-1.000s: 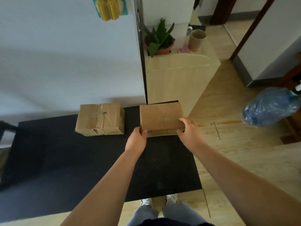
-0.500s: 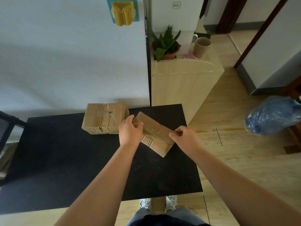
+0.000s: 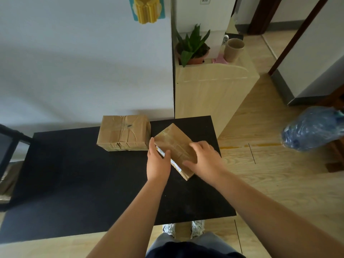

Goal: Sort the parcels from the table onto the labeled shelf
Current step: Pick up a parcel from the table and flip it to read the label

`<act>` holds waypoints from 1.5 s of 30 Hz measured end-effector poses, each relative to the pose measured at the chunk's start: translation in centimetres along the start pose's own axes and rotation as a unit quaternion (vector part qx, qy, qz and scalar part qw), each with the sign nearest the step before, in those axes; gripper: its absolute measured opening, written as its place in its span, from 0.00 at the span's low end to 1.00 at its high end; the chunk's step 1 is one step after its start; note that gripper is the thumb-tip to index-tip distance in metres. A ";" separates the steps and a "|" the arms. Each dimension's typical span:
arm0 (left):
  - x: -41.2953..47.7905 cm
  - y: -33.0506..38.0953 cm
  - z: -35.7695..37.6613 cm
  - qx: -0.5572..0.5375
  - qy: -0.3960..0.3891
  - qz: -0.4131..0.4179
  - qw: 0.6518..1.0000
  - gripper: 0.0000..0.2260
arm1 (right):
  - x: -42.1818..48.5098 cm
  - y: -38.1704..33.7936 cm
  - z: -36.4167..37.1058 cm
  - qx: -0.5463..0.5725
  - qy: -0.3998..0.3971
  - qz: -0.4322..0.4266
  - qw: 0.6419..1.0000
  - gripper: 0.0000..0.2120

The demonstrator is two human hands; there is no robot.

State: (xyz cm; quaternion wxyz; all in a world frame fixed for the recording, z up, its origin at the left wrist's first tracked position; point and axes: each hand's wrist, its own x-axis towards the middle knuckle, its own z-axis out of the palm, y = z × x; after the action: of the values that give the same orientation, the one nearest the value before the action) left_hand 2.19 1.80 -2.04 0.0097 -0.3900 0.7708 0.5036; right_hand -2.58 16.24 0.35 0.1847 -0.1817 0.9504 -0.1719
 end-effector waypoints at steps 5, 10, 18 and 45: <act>0.7 0.1 -1.2 0.002 -0.024 0.023 0.999 0.31 | -0.6 -1.6 2.3 -0.131 -0.052 0.031 0.990 0.52; 0.5 -0.9 -1.8 0.048 -0.023 0.014 0.998 0.28 | -0.5 -0.9 2.4 -0.110 -0.007 0.017 0.994 0.45; -0.7 -2.2 -1.8 0.112 -0.096 -0.025 0.989 0.29 | -0.7 -0.2 1.0 0.199 -0.074 0.130 0.968 0.45; -2.2 -0.3 -0.5 -0.030 -0.163 -0.131 0.978 0.18 | -1.2 4.0 2.1 0.443 -0.095 0.205 0.868 0.31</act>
State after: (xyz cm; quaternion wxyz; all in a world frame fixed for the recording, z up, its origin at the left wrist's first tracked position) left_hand 4.07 2.65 -1.17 0.1888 -0.4004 0.6856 0.5779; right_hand -1.75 19.65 -2.71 0.3667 0.1023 0.7680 -0.5151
